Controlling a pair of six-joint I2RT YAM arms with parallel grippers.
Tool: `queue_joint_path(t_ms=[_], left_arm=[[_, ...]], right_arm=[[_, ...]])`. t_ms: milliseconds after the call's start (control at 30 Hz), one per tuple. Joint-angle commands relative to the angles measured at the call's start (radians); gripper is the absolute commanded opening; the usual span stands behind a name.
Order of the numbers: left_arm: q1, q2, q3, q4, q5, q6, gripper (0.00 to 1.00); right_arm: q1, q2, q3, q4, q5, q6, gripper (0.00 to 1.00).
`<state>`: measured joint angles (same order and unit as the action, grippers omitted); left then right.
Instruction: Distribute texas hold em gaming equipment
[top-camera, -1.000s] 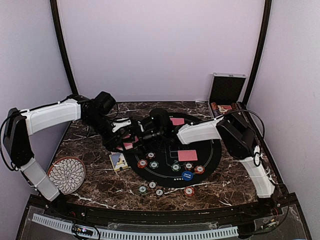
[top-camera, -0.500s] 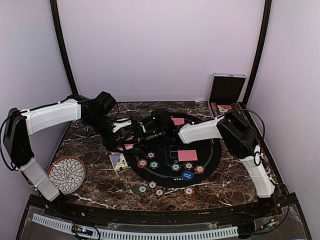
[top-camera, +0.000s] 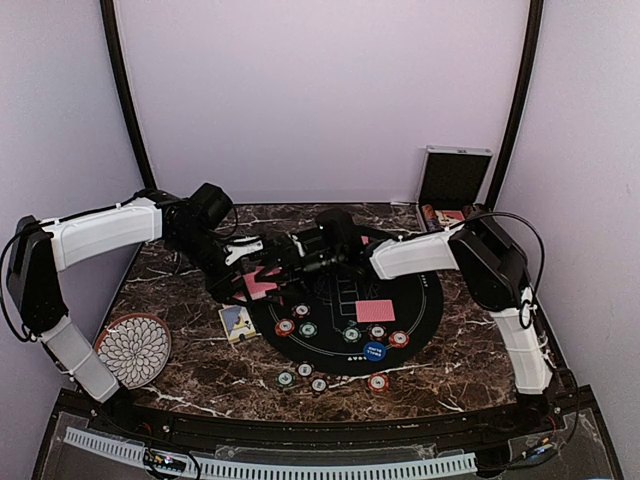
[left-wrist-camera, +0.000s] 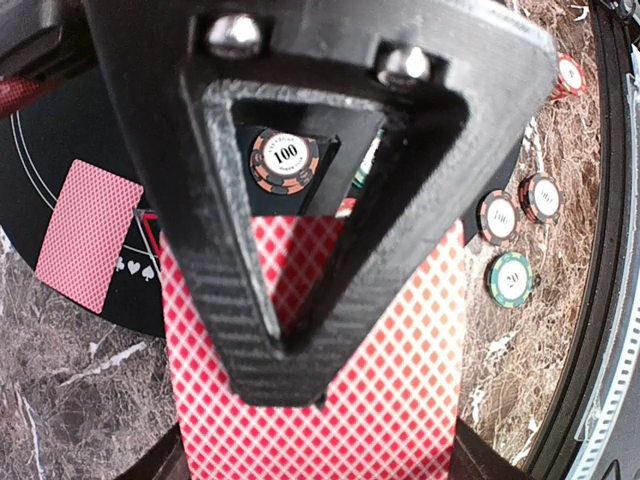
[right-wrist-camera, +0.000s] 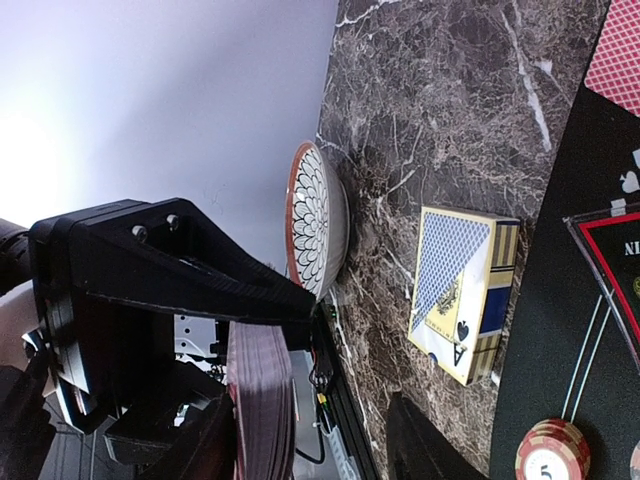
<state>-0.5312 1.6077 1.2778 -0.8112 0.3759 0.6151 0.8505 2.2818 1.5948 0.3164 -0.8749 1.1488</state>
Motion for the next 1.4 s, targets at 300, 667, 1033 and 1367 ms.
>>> queue_joint_path(t_ms=[300, 667, 1033, 1367], left_arm=[[0.000, -0.056, 0.007, -0.003, 0.001, 0.015, 0.00], [0.000, -0.059, -0.002, -0.004, -0.011, 0.017, 0.00], [0.001, -0.068, -0.014, -0.008, -0.025, 0.022, 0.00], [0.001, -0.090, -0.042, -0.019, -0.043, 0.029, 0.00]], right_arm=[[-0.021, -0.116, -0.051, -0.011, 0.014, -0.005, 0.27], [-0.029, -0.152, -0.075, 0.052, 0.002, 0.049, 0.02], [-0.072, -0.160, -0.116, 0.113, -0.021, 0.100, 0.00], [-0.176, -0.147, -0.124, 0.047, -0.013, 0.016, 0.00]])
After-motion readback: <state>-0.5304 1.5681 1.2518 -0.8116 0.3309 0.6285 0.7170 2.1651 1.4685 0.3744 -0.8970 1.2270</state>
